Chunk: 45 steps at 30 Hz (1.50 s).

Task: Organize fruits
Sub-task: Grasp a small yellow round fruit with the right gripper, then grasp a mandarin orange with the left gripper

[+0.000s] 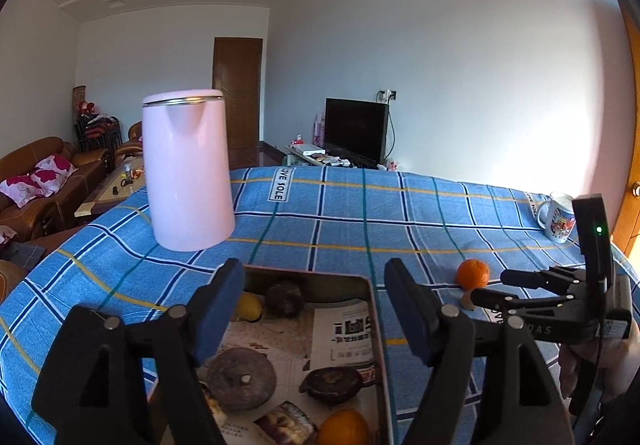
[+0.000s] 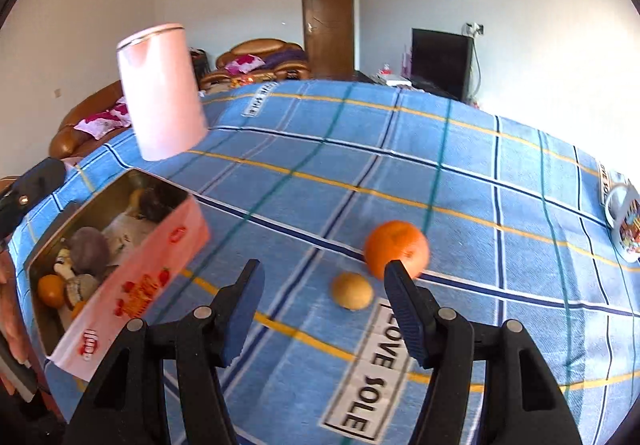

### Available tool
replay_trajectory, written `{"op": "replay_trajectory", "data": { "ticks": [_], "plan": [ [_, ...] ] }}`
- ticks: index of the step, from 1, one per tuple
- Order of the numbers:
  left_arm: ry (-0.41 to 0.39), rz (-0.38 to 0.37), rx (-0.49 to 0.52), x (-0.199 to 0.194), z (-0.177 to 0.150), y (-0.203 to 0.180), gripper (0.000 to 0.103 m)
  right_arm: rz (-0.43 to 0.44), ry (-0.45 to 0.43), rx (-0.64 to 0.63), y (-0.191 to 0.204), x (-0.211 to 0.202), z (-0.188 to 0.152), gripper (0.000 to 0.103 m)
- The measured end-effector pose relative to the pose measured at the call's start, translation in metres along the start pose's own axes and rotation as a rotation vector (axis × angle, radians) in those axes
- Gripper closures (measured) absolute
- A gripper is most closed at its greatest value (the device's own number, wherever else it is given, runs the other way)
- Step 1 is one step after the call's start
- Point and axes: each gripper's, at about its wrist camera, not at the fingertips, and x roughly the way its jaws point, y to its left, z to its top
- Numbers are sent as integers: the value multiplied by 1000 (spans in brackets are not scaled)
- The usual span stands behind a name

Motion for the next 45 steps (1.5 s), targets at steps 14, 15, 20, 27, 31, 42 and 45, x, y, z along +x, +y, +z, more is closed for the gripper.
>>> {"op": "replay_trajectory", "data": {
  "ticks": [14, 15, 20, 27, 31, 42, 45],
  "plan": [
    [22, -37, 66, 10, 1, -35, 28, 12, 152, 56, -12, 36, -3, 74],
    [23, -39, 72, 11, 2, -38, 28, 22, 147, 60, -14, 35, -3, 74],
    [39, -65, 95, 15, 7, -55, 28, 12, 102, 40, -22, 19, -5, 74],
    [95, -148, 144, 36, 13, -107, 28, -81, 52, 94, -76, -2, -4, 74],
    [181, -184, 141, 70, 9, -134, 28, -144, 24, 135, -107, -8, -5, 74],
    [345, -212, 183, 141, -6, -187, 28, -140, -2, 203, -141, -10, -11, 74],
    [398, -219, 168, 156, -7, -192, 28, -125, -16, 211, -142, -12, -12, 74]
  ]
}}
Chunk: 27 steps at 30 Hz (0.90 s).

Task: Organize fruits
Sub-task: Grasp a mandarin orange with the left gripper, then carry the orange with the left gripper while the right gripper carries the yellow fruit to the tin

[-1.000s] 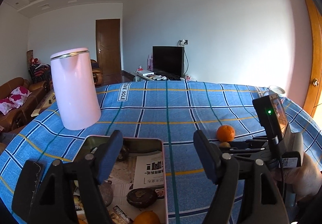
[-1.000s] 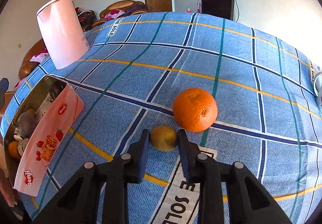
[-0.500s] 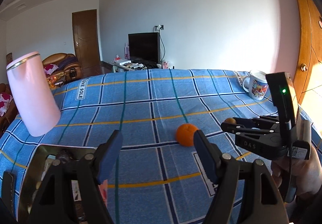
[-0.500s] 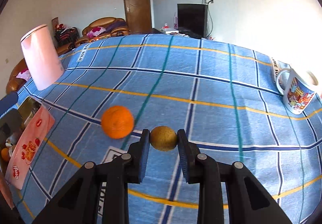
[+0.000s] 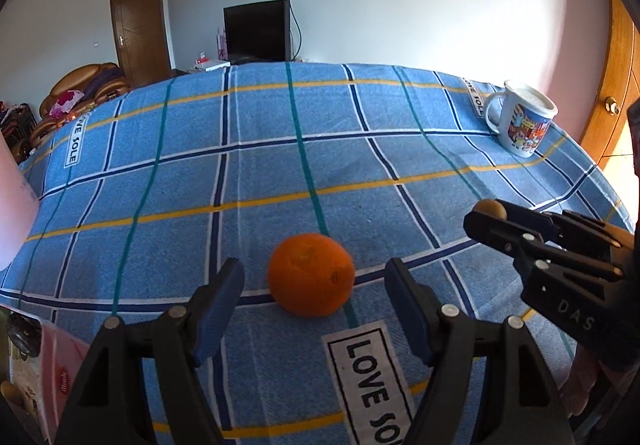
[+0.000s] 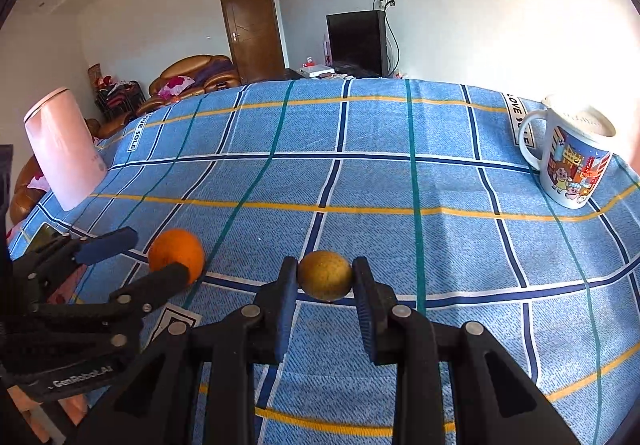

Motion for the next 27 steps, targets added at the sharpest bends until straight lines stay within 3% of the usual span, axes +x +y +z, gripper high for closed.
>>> {"op": "replay_trajectory", "data": {
  "ticks": [4, 7, 8, 15, 27],
  "plan": [
    [26, -1, -8, 11, 5, -1, 31, 8, -16, -12, 3, -3, 0, 74],
    [89, -31, -28, 23, 4, 3, 52, 19, -31, -23, 5, -5, -1, 74],
    [88, -40, -42, 23, 3, 6, 53, 19, -37, -21, 5, -6, -1, 74],
    [30, -72, -59, 4, -4, 12, 54, 45, -95, -28, 6, -18, -3, 74],
    [-108, -41, -48, -25, -6, 11, 54, 37, -183, -68, 14, -35, -6, 74]
  ]
}}
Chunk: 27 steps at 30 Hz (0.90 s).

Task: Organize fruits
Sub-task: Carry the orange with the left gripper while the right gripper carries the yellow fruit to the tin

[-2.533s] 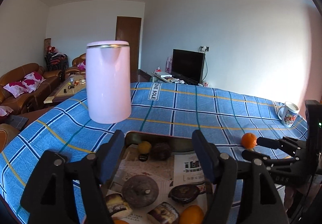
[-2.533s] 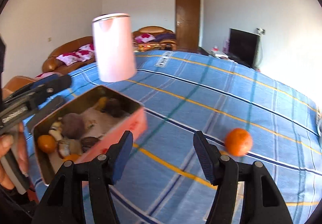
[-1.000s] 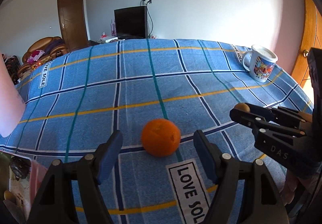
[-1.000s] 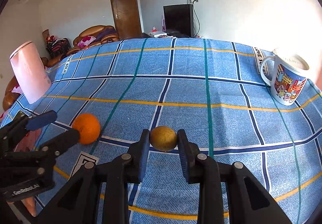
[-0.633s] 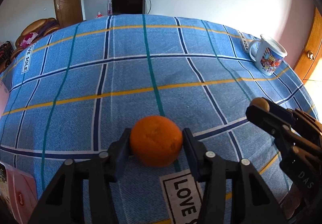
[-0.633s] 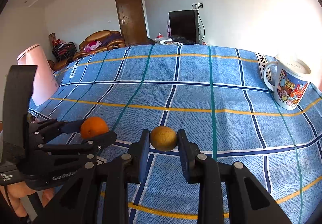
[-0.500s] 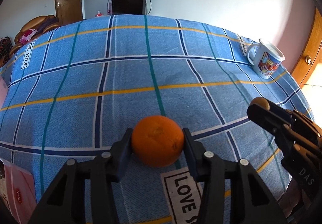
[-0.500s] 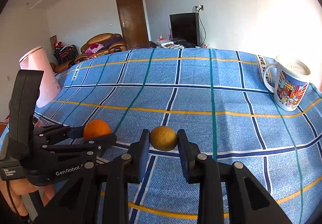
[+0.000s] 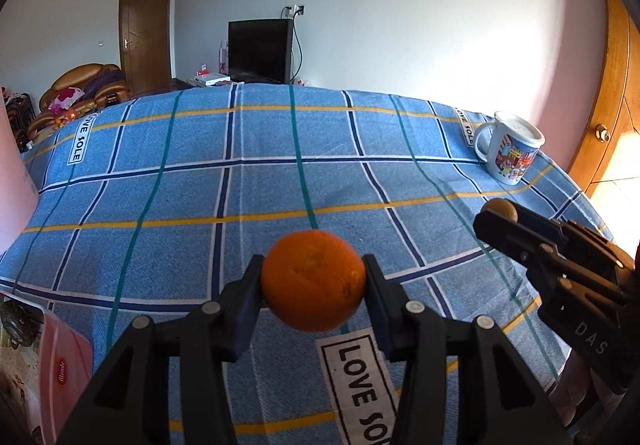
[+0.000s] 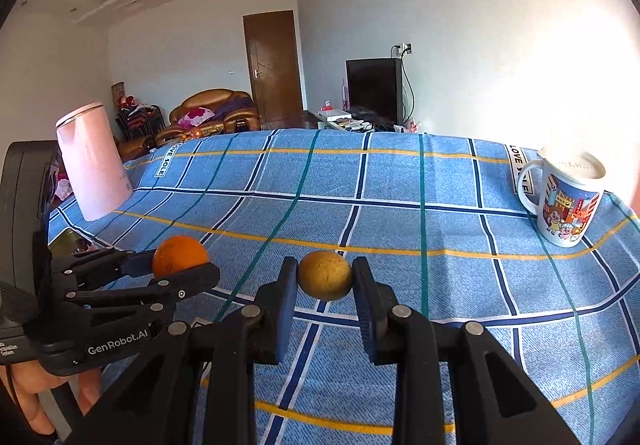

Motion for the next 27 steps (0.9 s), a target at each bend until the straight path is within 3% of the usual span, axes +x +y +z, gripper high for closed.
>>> {"op": "replay_trajectory", "data": {
  "ticks": [27],
  "plan": [
    [-194, 65, 28, -36, -7, -5, 54, -17, -161, -41, 7, -29, -3, 74]
  ]
}}
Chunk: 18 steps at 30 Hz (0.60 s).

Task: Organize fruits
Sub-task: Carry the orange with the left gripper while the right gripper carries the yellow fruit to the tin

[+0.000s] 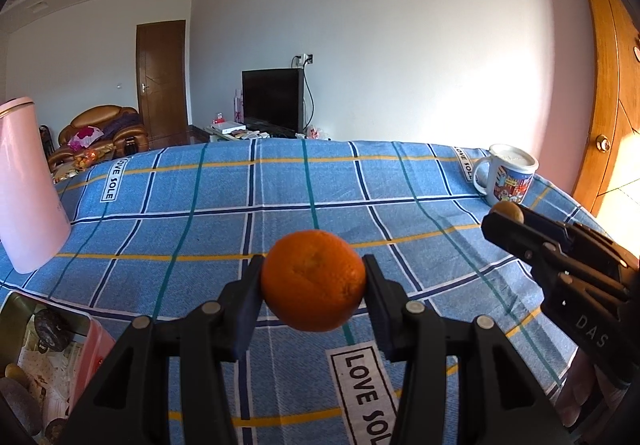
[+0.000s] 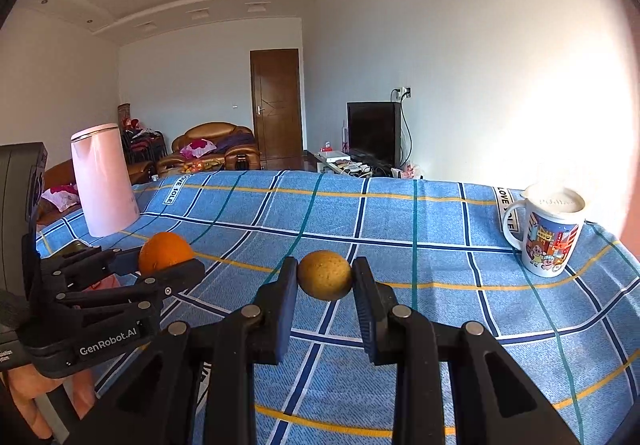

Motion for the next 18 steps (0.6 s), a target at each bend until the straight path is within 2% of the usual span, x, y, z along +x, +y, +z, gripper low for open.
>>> {"op": "replay_trajectory", "data": {
  "ticks": [18],
  "plan": [
    [-104, 36, 37, -23, -4, -6, 54, 12, -64, -18, 6, -14, -2, 74]
  ]
}}
